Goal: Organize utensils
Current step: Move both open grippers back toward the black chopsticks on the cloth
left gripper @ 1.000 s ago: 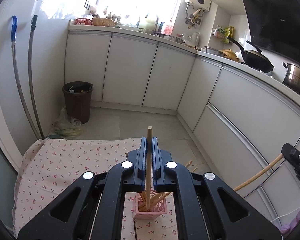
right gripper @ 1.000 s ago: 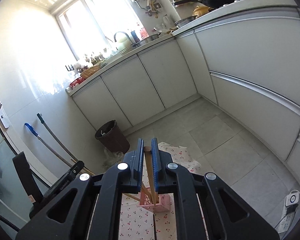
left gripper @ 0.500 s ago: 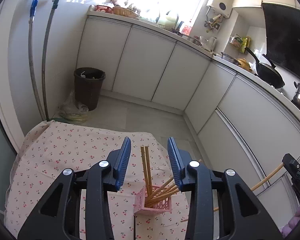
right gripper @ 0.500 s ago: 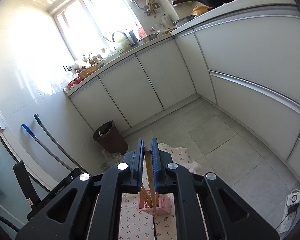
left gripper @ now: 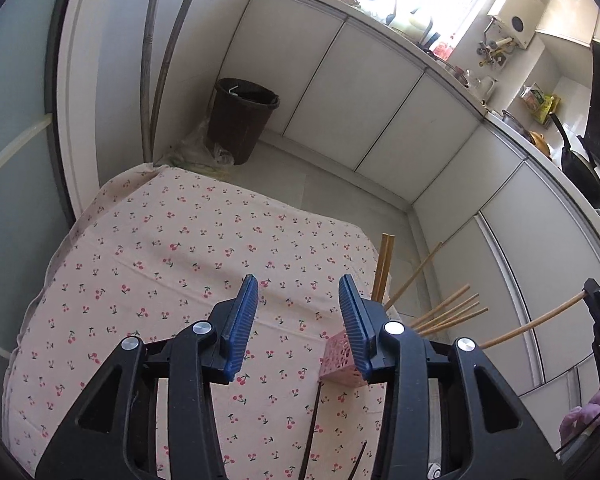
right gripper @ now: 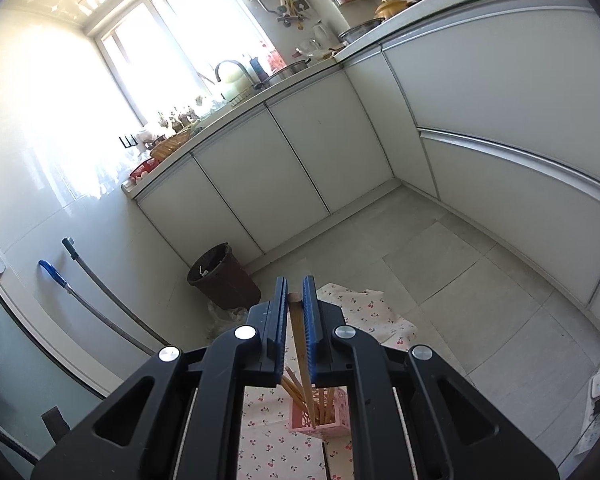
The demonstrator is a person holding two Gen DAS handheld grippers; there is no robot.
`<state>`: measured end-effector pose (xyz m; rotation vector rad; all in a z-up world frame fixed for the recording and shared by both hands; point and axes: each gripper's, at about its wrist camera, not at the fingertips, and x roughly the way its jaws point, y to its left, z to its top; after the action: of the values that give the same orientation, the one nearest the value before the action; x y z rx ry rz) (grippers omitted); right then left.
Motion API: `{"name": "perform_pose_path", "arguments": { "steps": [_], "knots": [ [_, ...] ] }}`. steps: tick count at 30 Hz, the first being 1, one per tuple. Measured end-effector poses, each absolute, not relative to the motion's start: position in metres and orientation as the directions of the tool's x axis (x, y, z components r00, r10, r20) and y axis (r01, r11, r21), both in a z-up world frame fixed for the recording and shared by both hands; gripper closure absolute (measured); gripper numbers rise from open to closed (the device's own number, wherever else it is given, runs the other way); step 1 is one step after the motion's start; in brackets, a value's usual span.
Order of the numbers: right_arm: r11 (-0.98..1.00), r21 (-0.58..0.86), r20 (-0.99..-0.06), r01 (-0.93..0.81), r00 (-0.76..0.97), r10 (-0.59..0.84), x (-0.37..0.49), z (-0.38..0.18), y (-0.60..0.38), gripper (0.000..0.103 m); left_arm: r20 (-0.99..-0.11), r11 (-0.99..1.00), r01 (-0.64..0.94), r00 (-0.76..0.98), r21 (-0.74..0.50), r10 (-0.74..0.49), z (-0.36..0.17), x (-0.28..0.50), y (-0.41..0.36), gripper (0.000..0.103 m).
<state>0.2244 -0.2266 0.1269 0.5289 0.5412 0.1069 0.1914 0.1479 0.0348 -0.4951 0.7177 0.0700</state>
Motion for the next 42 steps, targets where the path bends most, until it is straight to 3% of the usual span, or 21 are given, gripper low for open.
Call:
{"name": "perform_pose_path", "arguments": {
  "steps": [6, 19, 25, 27, 30, 36, 42],
  "knots": [
    [0.878, 0.476, -0.482, 0.052, 0.850, 0.211, 0.238, 0.117, -0.209, 0.094, -0.644, 0.889, -0.232, 0.760, -0.395, -0.088, 0.036, 0.191, 0.156, 0.063],
    [0.924, 0.379, -0.562, 0.047, 0.805, 0.190, 0.242, 0.095, -0.181, 0.071, -0.691, 0.919, -0.169, 0.710, -0.355, -0.137, 0.018, 0.199, 0.133, 0.062],
    [0.946, 0.317, -0.639, 0.071, 0.753, 0.158, 0.227, 0.065, -0.183, 0.040, -0.723, 0.933, -0.149, 0.676, -0.328, -0.147, 0.006, 0.204, 0.117, 0.047],
    [0.957, 0.277, -0.682, 0.089, 0.719, 0.130, 0.223, 0.049, -0.186, 0.023, -0.750, 0.932, -0.159, 0.644, -0.325, -0.152, -0.005, 0.208, 0.113, 0.042],
    [0.971, 0.217, -0.758, 0.098, 0.644, 0.105, 0.221, 0.022, -0.189, 0.012, -0.799, 0.926, -0.176, 0.574, -0.335, -0.180, -0.026, 0.213, 0.110, 0.026],
    [0.997, -0.001, -0.891, 0.078, 0.453, -0.036, 0.207, -0.042, -0.191, 0.008, -0.904, 0.950, -0.164, 0.383, -0.267, -0.188, -0.077, 0.224, 0.089, 0.014],
    [1.000, -0.016, -0.955, 0.010, 0.296, -0.018, 0.177, -0.092, -0.193, 0.008, -0.952, 0.982, -0.116, 0.283, -0.152, -0.114, -0.118, 0.223, 0.059, 0.013]
  ]
}}
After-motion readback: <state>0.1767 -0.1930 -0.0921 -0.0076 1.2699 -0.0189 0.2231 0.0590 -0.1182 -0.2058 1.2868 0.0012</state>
